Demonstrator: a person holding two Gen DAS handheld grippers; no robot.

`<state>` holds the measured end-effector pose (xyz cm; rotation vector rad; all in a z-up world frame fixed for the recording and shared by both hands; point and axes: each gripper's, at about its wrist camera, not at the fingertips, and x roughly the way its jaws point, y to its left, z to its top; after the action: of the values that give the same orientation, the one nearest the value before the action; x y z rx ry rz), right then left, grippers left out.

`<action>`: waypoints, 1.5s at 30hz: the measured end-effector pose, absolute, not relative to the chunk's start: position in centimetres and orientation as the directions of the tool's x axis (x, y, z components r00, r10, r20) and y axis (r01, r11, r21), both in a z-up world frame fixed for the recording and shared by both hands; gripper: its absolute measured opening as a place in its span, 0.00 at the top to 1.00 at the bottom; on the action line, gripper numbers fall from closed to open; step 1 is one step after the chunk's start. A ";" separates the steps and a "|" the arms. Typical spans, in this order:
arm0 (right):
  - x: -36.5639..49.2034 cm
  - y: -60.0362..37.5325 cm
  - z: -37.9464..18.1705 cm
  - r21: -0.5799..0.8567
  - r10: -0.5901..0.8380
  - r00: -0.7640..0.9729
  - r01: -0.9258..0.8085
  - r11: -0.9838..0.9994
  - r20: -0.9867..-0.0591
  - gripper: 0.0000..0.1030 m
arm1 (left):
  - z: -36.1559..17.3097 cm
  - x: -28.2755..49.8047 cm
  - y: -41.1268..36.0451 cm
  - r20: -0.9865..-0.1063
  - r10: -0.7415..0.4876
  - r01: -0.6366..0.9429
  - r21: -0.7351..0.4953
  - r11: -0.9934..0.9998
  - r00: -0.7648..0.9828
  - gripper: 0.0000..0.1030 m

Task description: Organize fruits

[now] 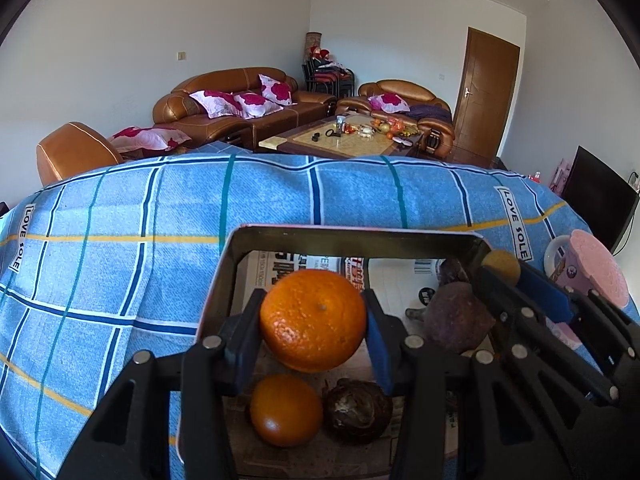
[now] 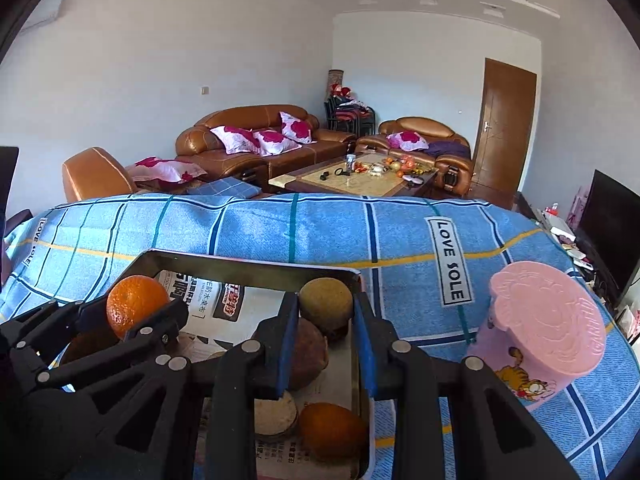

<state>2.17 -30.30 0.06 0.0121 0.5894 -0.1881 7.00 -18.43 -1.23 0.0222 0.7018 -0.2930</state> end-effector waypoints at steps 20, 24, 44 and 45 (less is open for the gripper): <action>1.8 -30.4 -0.1 0.094 0.060 0.841 -0.012 0.996 -0.537 0.71 | -1.2 7.7 -17.2 -0.631 -0.281 0.266 -0.122 0.956 0.723 0.53; 2.0 -31.1 -0.6 0.196 0.154 0.829 -0.055 0.979 -0.538 0.71 | -1.2 7.8 -16.8 -0.628 -0.291 0.265 -0.137 0.954 0.722 0.53; -1.6 -31.9 2.0 0.108 -0.113 0.933 0.159 0.981 -0.342 0.23 | 0.9 3.9 -18.1 -0.472 -0.191 0.231 0.028 0.973 0.861 0.00; -1.7 -32.1 2.1 0.106 -0.129 0.932 0.174 0.979 -0.338 0.21 | 1.0 3.6 -18.1 -0.461 -0.190 0.231 0.032 0.973 0.867 0.00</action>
<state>-1.68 -32.07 2.06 0.1354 0.3365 -0.1558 3.61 -18.08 1.01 0.0868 0.4734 -0.2207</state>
